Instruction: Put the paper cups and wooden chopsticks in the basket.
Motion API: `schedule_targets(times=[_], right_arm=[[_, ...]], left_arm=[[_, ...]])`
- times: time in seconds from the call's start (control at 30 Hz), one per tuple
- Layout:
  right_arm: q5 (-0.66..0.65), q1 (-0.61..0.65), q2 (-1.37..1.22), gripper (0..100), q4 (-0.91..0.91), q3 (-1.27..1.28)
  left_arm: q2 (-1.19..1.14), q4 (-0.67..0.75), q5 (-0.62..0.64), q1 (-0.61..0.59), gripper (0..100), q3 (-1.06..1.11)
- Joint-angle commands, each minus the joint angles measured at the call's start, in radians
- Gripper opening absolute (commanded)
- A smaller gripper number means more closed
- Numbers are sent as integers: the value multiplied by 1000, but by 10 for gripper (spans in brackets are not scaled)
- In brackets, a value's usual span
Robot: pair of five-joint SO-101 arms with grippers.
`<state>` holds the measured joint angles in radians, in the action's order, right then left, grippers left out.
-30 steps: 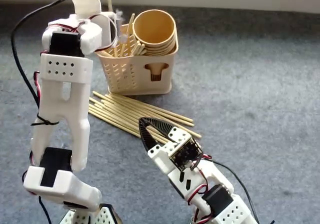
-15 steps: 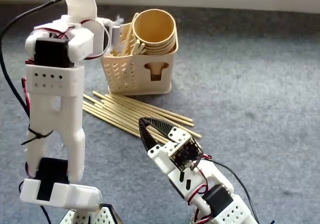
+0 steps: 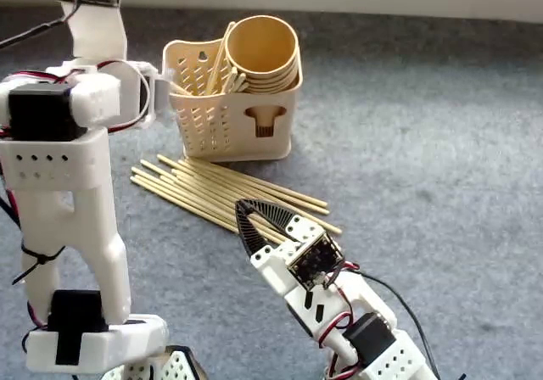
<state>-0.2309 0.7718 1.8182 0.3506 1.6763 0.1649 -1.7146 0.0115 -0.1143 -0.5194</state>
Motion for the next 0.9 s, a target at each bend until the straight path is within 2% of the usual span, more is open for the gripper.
schedule_targets(times=[0.0,0.1,0.27,0.37,0.43,0.6,0.87], right_arm=[[-11,5,12,6,2,93],[-11,5,15,6,2,93],[-9,4,18,6,2,91],[-8,4,18,5,2,91],[-8,4,18,5,2,91],[-8,4,18,5,2,91],[-8,7,18,5,2,91]], left_arm=[[39,-40,-3,-79,114,-30],[33,-40,-5,-143,61,50],[31,-34,-5,-217,61,277],[31,20,11,-229,61,400],[30,64,66,-240,72,484],[30,230,201,-249,209,682],[30,523,308,-248,191,946]])
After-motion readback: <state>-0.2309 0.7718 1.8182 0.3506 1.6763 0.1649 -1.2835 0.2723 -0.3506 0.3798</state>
